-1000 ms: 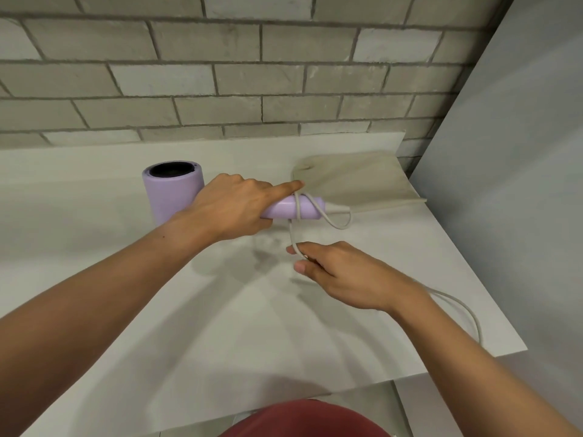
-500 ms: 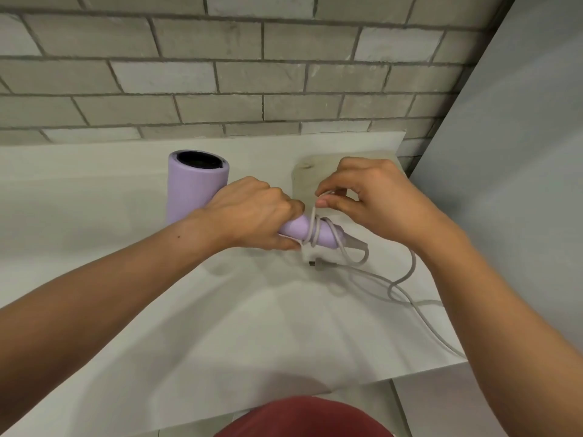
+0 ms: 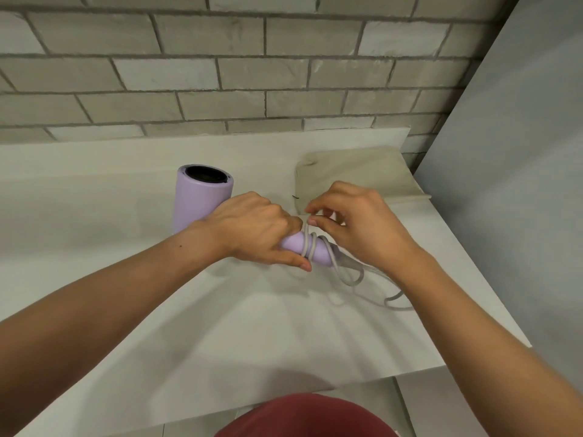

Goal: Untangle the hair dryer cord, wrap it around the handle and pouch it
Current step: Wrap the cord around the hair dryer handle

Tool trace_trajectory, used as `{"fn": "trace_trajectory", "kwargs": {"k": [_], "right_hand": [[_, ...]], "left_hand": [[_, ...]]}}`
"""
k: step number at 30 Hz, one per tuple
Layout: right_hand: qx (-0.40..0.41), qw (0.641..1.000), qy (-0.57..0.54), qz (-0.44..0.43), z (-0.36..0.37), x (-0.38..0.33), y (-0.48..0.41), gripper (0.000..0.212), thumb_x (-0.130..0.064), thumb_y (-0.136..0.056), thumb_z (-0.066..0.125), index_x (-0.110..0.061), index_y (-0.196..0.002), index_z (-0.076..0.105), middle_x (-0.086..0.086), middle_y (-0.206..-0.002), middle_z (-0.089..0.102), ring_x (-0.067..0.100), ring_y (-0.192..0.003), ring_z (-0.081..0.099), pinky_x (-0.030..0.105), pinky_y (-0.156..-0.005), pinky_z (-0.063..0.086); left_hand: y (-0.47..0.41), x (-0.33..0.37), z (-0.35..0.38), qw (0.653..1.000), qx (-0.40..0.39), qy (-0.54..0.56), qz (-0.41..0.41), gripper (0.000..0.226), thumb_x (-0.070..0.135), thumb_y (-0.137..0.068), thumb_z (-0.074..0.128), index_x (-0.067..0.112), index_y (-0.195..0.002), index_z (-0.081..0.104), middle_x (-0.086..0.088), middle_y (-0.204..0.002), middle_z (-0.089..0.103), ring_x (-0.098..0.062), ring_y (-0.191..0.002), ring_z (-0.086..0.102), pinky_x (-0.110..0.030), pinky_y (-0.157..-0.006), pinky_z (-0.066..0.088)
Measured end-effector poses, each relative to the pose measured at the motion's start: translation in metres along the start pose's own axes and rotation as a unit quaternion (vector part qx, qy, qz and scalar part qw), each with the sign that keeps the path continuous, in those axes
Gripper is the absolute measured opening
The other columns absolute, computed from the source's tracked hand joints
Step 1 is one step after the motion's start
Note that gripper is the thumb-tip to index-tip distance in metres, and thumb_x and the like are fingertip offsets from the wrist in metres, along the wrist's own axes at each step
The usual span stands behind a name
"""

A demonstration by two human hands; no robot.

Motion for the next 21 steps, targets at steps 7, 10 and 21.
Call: {"fn": "trace_trajectory", "kwargs": {"k": [7, 10, 21], "right_hand": [[-0.227, 0.972, -0.008, 0.066, -0.010, -0.004, 0.026, 0.048, -0.026, -0.087, 0.062, -0.026, -0.134, 0.054, -0.019, -0.099, 0.064, 0.009, -0.091, 0.058, 0.032, -0.079, 0.052], [-0.244, 0.966, 0.037, 0.078, -0.005, -0.004, 0.027, 0.087, -0.033, -0.084, 0.075, -0.031, -0.158, 0.030, -0.023, -0.122, 0.057, 0.012, -0.106, 0.055, 0.029, -0.084, 0.050], [-0.170, 0.976, 0.096, 0.098, 0.034, 0.006, 0.034, 0.075, -0.032, -0.103, 0.063, -0.014, -0.163, 0.022, 0.009, -0.147, 0.052, 0.034, -0.119, 0.060, 0.043, -0.082, 0.051]], "left_hand": [[-0.006, -0.003, 0.001, 1.000, -0.012, -0.007, -0.013, 0.072, 0.099, -0.077, 0.022, 0.029, -0.073, 0.039, 0.011, -0.057, 0.046, -0.010, -0.045, 0.035, -0.030, -0.046, 0.022], [-0.011, -0.002, 0.001, 0.999, -0.013, 0.012, -0.039, 0.079, 0.102, -0.072, 0.022, 0.027, -0.084, 0.044, 0.010, -0.054, 0.043, -0.006, -0.045, 0.036, -0.030, -0.045, 0.021], [-0.023, 0.008, 0.000, 0.997, 0.008, 0.054, -0.049, 0.081, 0.099, -0.070, 0.041, 0.025, -0.101, 0.029, 0.008, -0.049, 0.039, -0.014, -0.043, 0.038, -0.028, -0.043, 0.019]]}}
Point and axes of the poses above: each hand's wrist, its own y-axis away from the middle knuckle, its own z-axis out of the palm, x = y × z, the point moved 1 cm from there along -y, towards the middle knuckle
